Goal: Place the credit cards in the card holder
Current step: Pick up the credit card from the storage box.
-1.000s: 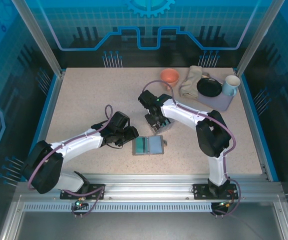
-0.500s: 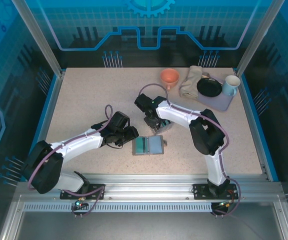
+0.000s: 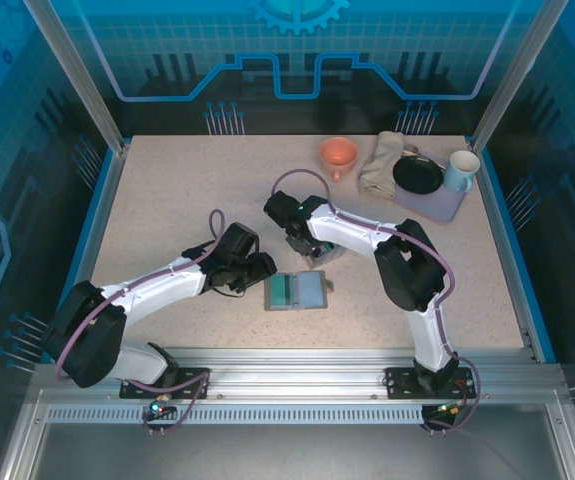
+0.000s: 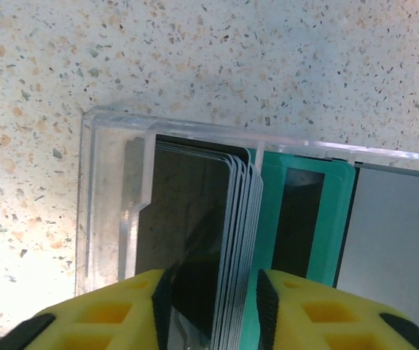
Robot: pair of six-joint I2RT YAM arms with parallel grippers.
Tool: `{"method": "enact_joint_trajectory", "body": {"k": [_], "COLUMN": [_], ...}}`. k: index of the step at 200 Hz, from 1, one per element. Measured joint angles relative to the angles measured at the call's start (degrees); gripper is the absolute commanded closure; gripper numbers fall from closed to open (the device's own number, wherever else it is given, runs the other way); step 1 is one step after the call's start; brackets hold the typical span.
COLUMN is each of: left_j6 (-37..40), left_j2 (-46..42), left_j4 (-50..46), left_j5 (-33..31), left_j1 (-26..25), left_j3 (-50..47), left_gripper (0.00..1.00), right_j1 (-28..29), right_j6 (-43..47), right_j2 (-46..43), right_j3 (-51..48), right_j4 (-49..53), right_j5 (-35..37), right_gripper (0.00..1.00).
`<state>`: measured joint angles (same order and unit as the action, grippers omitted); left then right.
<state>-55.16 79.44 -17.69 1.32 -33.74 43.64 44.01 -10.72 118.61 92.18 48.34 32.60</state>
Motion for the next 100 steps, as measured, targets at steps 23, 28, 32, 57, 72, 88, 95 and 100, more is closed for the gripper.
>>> {"method": "enact_joint_trajectory", "body": {"k": [23, 28, 32, 57, 72, 88, 95, 100], "left_j6": [0.0, 0.0, 0.0, 0.0, 0.0, 0.0, 0.0, 0.0], "left_j2": [0.0, 0.0, 0.0, 0.0, 0.0, 0.0, 0.0, 0.0], "left_j4": [0.0, 0.0, 0.0, 0.0, 0.0, 0.0, 0.0, 0.0], "left_j5": [0.0, 0.0, 0.0, 0.0, 0.0, 0.0, 0.0, 0.0], "left_j1": [0.0, 0.0, 0.0, 0.0, 0.0, 0.0, 0.0, 0.0], "left_j3": [0.0, 0.0, 0.0, 0.0, -0.2, -0.5, -0.5, -0.5], "left_gripper": [0.41, 0.41, 0.41, 0.41, 0.41, 0.41, 0.41, 0.41], "right_j1": [0.0, 0.0, 0.0, 0.0, 0.0, 0.0, 0.0, 0.0], "right_j6": [0.4, 0.4, 0.5, 0.6, 0.6, 0.5, 0.6, 0.7], "right_j2": [-0.2, -0.3, -0.5, -1.2, -1.3, -1.4, -1.5, -1.6], "right_j3": [0.0, 0.0, 0.0, -0.1, -0.4, -0.5, -0.5, -0.5], "right_j4": [0.0, 0.0, 0.0, -0.2, -0.4, -0.4, -0.4, -0.4], "right_j5": [0.2, 0.2, 0.2, 0.4, 0.4, 0.4, 0.4, 0.4], "right_gripper": [0.74, 0.75, 0.75, 0.80, 0.84, 0.88, 0.90, 0.93]}}
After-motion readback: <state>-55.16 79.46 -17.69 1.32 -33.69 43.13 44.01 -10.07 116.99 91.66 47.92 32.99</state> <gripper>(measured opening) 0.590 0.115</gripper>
